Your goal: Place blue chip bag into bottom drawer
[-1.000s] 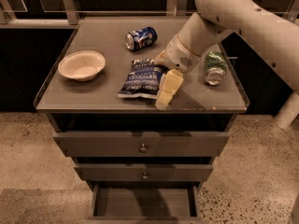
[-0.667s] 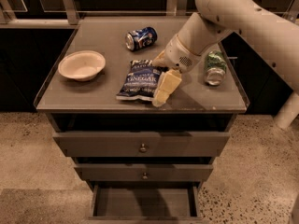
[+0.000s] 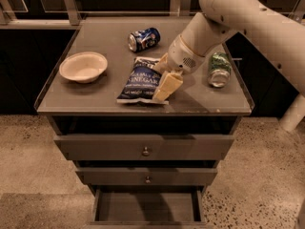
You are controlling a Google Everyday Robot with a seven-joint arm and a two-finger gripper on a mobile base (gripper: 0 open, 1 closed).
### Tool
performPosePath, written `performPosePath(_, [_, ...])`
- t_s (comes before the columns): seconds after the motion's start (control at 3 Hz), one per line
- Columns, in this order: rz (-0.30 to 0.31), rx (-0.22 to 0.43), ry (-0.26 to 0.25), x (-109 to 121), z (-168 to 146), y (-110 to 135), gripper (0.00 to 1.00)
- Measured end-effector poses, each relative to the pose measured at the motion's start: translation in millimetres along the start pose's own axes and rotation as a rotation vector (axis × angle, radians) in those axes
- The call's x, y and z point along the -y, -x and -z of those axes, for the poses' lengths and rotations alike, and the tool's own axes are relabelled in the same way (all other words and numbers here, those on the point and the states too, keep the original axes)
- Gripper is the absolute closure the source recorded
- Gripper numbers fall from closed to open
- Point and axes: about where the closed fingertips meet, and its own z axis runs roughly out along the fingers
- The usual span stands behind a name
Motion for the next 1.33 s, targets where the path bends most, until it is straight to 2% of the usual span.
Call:
performPosePath(0.33, [0.000,0.000,0.000,0.0,0.0,0.0,0.88])
performPosePath(0.67, [0.000,0.000,0.000,0.0,0.3,0.2,1.00])
performPosePath(1.0, [0.000,0.000,0.000,0.0,2.7,1.8,1.00])
performPosePath(1.33, [-0.047,0.015,0.029,-28.9,28.5,-5.3,1.00])
